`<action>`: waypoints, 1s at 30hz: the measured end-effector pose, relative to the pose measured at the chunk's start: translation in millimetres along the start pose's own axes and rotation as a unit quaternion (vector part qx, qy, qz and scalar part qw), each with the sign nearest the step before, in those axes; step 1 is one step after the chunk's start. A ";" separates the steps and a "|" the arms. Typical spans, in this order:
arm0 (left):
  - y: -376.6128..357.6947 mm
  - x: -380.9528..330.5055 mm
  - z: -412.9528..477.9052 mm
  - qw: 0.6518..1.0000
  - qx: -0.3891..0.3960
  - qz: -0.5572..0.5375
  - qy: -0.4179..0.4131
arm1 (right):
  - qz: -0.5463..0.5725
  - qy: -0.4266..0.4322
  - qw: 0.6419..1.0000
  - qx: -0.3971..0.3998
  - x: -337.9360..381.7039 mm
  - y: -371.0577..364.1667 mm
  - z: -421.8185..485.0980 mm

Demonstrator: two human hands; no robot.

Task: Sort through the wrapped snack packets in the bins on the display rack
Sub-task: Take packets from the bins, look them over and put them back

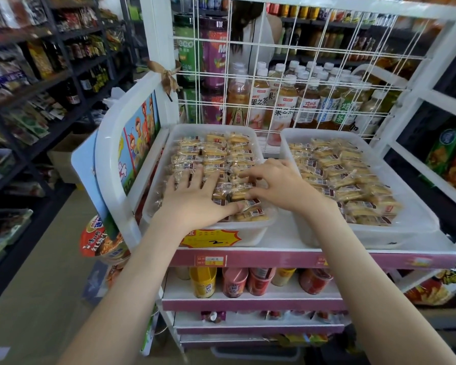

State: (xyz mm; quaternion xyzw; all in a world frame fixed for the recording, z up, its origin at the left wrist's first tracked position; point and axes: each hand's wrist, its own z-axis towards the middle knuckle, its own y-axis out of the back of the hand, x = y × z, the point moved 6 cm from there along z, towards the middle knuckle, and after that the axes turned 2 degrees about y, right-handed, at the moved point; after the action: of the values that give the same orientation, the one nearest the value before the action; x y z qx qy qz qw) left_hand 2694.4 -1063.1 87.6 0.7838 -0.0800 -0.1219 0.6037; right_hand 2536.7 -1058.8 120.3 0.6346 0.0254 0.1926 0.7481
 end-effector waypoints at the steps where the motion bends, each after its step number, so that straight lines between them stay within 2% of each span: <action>1: -0.1 0.1 0.1 1.000 0.000 -0.001 0.000 | -0.007 -0.003 1.000 0.017 -0.1 -1.3 1.1; 9: 0.3 0.2 -0.1 1.000 -0.007 -0.012 -0.010 | -0.049 0.009 0.997 0.062 4.1 0.6 5.1; 15: 1.2 -0.1 -1.6 1.000 -0.007 -0.022 -0.014 | -0.131 0.049 0.987 0.082 17.5 4.9 8.7; 19: 1.0 0.5 -1.7 1.000 -0.007 -0.021 -0.014 | -0.076 0.054 0.993 0.071 12.5 11.1 5.2; 21: 1.0 0.9 -1.0 1.000 -0.006 -0.019 -0.014 | -0.035 0.046 0.997 0.049 7.7 22.0 -1.8; 24: -0.5 0.1 0.8 1.000 0.000 -0.010 -0.020 | 0.035 0.033 0.998 -0.028 5.6 51.2 -14.5; 30: -2.3 0.0 3.4 0.999 0.024 0.004 -0.020 | 0.139 -0.041 0.979 -0.141 2.8 87.2 -44.9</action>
State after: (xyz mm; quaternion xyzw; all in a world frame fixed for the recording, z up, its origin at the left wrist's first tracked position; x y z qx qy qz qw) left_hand 2693.4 -1065.6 84.5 0.7954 -0.0984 -0.1328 0.5831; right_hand 2504.3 -1005.1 195.8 0.5277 -0.1210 0.2707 0.7960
